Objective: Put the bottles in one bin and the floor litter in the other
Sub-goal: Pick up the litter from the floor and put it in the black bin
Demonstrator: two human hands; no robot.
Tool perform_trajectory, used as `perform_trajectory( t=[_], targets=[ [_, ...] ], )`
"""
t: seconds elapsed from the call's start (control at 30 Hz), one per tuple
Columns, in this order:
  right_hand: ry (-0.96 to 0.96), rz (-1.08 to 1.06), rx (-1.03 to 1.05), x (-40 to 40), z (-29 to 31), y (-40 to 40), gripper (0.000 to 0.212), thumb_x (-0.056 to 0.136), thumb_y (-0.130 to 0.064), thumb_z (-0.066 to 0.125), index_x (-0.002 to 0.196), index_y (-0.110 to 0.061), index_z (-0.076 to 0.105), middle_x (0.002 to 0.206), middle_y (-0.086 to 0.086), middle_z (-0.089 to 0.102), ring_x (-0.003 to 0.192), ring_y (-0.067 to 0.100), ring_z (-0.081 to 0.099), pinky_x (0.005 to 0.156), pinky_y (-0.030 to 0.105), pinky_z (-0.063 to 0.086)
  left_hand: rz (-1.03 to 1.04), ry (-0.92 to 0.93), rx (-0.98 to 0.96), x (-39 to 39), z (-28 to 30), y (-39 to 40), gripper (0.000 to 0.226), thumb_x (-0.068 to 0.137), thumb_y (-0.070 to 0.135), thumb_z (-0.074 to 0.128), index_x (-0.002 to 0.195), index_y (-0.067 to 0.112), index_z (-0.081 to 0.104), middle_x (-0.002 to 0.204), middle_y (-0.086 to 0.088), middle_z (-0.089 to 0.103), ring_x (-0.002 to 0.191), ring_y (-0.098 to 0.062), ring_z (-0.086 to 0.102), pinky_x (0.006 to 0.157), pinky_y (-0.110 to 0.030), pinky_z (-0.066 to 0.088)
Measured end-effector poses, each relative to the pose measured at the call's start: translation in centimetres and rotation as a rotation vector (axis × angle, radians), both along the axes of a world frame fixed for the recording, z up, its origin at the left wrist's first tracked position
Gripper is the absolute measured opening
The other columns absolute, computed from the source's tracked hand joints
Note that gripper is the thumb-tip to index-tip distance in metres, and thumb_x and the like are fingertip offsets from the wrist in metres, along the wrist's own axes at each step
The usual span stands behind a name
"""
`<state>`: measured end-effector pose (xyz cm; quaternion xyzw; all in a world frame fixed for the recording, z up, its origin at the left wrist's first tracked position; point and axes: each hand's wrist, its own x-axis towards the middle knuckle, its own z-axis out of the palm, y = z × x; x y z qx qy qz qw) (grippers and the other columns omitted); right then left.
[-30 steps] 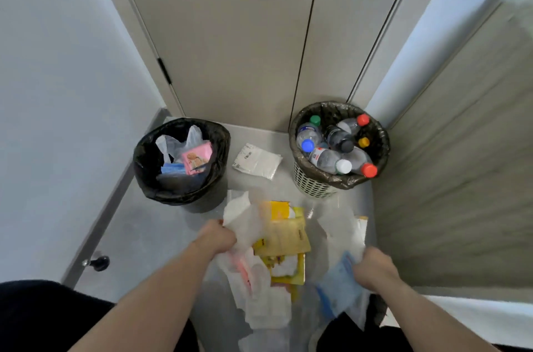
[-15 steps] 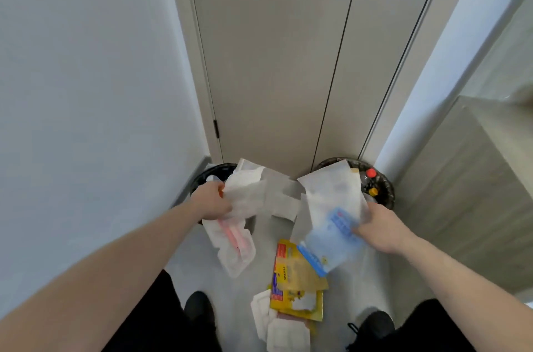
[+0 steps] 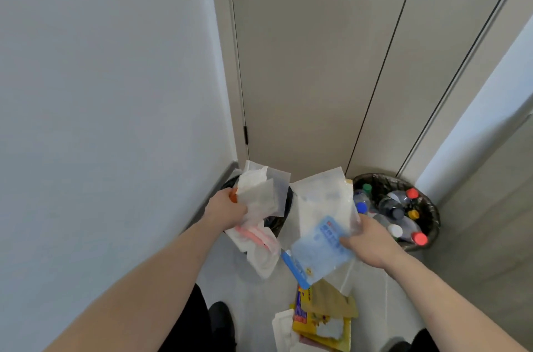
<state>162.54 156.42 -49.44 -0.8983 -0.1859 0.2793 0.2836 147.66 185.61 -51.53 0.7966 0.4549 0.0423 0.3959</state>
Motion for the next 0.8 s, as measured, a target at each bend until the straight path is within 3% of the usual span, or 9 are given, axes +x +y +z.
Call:
perform_trajectory(
  t=[0.2, 0.3, 0.4, 0.5, 0.67, 0.8],
  targets=[
    [0.046, -0.110, 0.077, 1.6, -0.5, 2.0, 0.028, 0.082, -0.015, 0.072, 0.109, -0.019, 0.065, 0.103, 0.002, 0.073, 0.095, 0.024, 0.068, 0.086, 0.040, 0.057, 0.186, -0.132, -0.086, 1.8, -1.5, 2.1, 0.007, 0.079, 0.013, 0.065, 0.085, 0.015, 0.061, 0.076, 0.000, 0.059, 0.070, -0.018, 0.055, 0.063, -0.029, 0.045],
    [0.075, -0.106, 0.082, 1.8, -0.9, 3.1, 0.031, 0.082, -0.016, 0.073, 0.111, -0.019, 0.063, 0.105, 0.001, 0.072, 0.095, 0.022, 0.068, 0.085, 0.042, 0.058, 0.331, -0.232, -0.043, 2.3, -2.3, 3.5, 0.019, 0.082, 0.010, 0.063, 0.074, 0.021, 0.050, 0.071, 0.004, 0.054, 0.067, -0.018, 0.051, 0.067, -0.030, 0.042],
    [0.095, -0.085, 0.091, 1.9, -1.1, 4.3, 0.032, 0.083, -0.016, 0.072, 0.113, -0.019, 0.062, 0.103, -0.002, 0.072, 0.091, 0.017, 0.069, 0.076, 0.036, 0.057, 0.467, -0.360, 0.031, 2.8, -3.0, 5.0, 0.025, 0.081, 0.011, 0.064, 0.072, 0.018, 0.042, 0.067, 0.003, 0.047, 0.065, -0.022, 0.046, 0.066, -0.032, 0.039],
    [0.098, -0.064, 0.112, 1.6, -0.7, 5.2, 0.030, 0.086, -0.017, 0.072, 0.112, -0.021, 0.058, 0.101, -0.006, 0.068, 0.088, 0.013, 0.067, 0.065, 0.027, 0.051, 0.555, -0.441, 0.080, 3.2, -3.4, 6.3, 0.018, 0.082, 0.015, 0.067, 0.082, 0.012, 0.049, 0.074, -0.001, 0.055, 0.072, -0.026, 0.054, 0.069, -0.033, 0.043],
    [0.069, -0.072, 0.169, 1.7, -0.1, 6.0, 0.026, 0.086, -0.014, 0.072, 0.106, -0.026, 0.059, 0.099, -0.009, 0.070, 0.087, 0.010, 0.067, 0.063, 0.028, 0.049, 0.444, -0.415, 0.203, 3.9, -4.9, 7.8, 0.016, 0.087, 0.014, 0.064, 0.087, 0.015, 0.048, 0.076, 0.001, 0.053, 0.074, -0.026, 0.055, 0.067, -0.033, 0.039],
    [0.063, -0.095, 0.160, 2.0, -0.6, 6.2, 0.023, 0.086, -0.014, 0.072, 0.104, -0.023, 0.063, 0.099, -0.005, 0.073, 0.086, 0.012, 0.068, 0.062, 0.028, 0.048, 0.261, -0.304, 0.307, 5.4, -6.8, 8.1, 0.015, 0.089, 0.013, 0.060, 0.103, 0.016, 0.054, 0.099, -0.004, 0.062, 0.088, -0.028, 0.060, 0.074, -0.034, 0.043]
  ],
)
